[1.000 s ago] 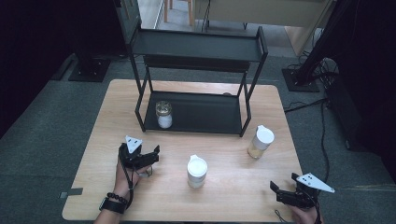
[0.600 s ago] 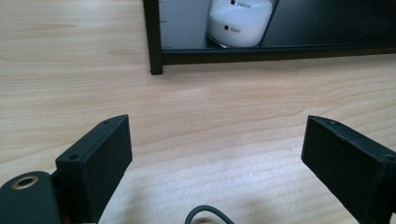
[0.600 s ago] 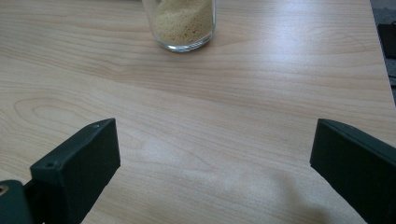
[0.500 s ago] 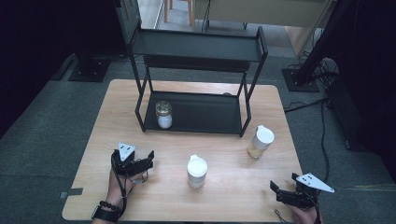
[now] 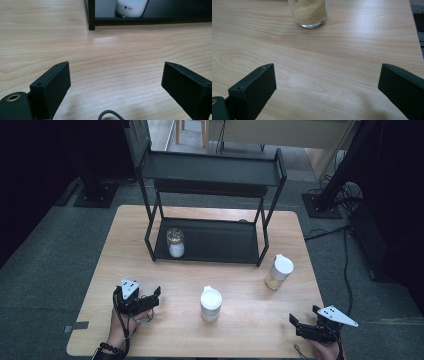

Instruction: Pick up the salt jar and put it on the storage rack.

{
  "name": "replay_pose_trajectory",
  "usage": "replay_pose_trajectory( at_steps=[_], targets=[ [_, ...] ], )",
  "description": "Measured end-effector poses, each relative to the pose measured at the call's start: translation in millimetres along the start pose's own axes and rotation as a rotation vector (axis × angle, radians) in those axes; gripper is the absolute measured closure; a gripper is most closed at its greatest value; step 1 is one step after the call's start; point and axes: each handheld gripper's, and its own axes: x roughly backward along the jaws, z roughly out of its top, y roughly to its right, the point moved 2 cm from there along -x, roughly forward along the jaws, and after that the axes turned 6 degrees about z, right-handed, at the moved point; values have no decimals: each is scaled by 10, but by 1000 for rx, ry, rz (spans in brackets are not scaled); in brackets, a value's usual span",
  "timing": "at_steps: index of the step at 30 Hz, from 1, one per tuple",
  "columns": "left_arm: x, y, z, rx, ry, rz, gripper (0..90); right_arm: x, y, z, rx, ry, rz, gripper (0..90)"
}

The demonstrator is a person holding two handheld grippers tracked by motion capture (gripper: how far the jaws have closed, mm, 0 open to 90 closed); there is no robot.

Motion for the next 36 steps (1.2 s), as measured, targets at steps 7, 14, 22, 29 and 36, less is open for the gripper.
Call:
replay_pose_trajectory(
  at_steps=[7, 14, 22, 29, 36],
  targets=[
    [69, -57, -41, -7, -3, -3, 88, -1, -2, 0, 2, -1, -1, 13],
    [135, -141, -77, -5, -12, 2, 88, -1, -2, 0, 0, -1, -3, 13],
    [256, -286, -149, -28, -13, 4, 88, -5, 0, 1, -2, -4, -4, 13],
    [346, -458, -197, -27, -13, 25, 88, -5, -1, 1, -2, -4, -6, 13],
    [415, -589, -230, -12, -16, 25, 88, -8, 1, 2, -8, -6, -11, 13]
  ],
)
